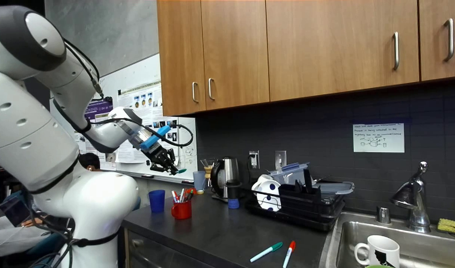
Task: Put one green pen in the blue cup.
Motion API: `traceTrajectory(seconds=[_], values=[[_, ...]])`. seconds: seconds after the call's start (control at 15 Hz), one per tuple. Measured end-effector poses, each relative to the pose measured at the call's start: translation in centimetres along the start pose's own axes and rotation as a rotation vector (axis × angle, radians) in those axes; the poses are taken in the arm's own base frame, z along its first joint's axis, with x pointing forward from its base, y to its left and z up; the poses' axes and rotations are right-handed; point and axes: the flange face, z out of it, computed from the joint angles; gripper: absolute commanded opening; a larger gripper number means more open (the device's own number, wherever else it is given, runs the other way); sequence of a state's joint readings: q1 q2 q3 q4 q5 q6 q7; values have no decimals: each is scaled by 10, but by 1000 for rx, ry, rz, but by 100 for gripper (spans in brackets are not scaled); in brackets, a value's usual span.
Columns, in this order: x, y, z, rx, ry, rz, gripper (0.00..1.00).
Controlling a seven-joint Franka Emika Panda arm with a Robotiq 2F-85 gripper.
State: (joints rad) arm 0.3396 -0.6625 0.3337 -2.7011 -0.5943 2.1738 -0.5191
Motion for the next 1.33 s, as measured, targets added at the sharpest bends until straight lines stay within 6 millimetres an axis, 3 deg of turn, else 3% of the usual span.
traceTrajectory(seconds=[0.53,0.6,1.2,1.27,1.33], values=[[64,-14,-22,136,119,-62,3],[70,-14,-26,155,136,-60,11],[72,-15,-24,163,137,-62,11],[72,-15,-24,163,137,-62,3],[72,-15,-24,163,137,-62,3]])
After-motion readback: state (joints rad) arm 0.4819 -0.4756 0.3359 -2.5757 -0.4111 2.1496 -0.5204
